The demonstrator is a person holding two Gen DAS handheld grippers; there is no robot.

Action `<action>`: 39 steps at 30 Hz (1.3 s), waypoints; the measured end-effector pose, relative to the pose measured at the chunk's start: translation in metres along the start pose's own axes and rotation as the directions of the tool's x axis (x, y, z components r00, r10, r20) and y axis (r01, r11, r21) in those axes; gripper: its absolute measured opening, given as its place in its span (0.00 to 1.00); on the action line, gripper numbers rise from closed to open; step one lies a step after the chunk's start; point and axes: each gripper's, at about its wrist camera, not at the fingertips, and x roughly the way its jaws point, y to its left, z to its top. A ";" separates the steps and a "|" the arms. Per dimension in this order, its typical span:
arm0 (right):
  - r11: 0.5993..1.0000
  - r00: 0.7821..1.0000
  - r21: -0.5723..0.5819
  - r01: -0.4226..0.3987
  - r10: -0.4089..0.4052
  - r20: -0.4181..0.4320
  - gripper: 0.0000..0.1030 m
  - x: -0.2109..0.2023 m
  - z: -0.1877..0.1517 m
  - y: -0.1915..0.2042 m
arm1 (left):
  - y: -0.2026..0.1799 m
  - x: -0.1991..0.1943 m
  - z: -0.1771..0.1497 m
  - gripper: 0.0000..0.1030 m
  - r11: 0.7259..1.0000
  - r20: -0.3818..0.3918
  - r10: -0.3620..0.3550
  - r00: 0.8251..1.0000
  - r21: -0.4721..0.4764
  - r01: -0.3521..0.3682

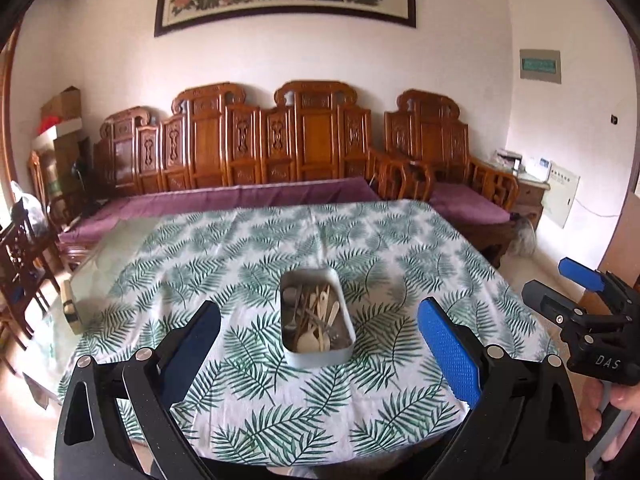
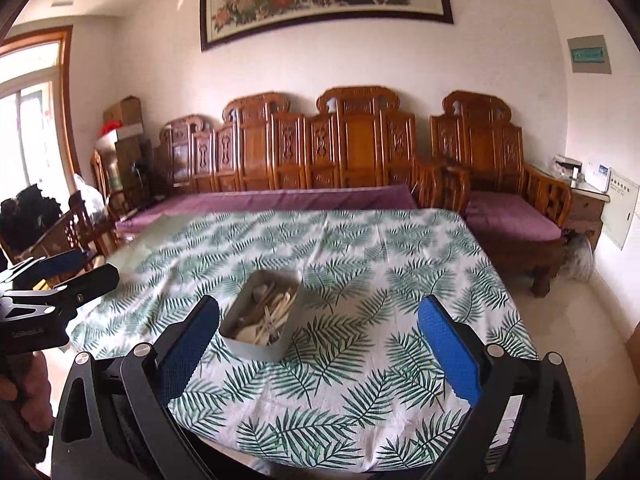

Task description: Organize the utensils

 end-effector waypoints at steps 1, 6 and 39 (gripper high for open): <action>1.000 1.000 0.003 0.002 -0.002 0.014 0.97 -0.006 0.003 0.000 | 0.000 -0.005 0.002 0.92 1.000 0.012 0.002 1.000 0.000 -0.002; 1.000 0.998 0.011 0.012 -0.013 0.068 0.97 -0.029 0.013 -0.001 | -0.001 -0.027 0.011 0.92 1.000 0.066 0.014 0.998 -0.002 -0.014; 1.000 0.994 0.009 0.027 -0.028 0.103 0.97 -0.045 0.017 0.000 | -0.002 -0.038 0.007 0.92 0.999 0.097 0.042 0.994 -0.010 -0.041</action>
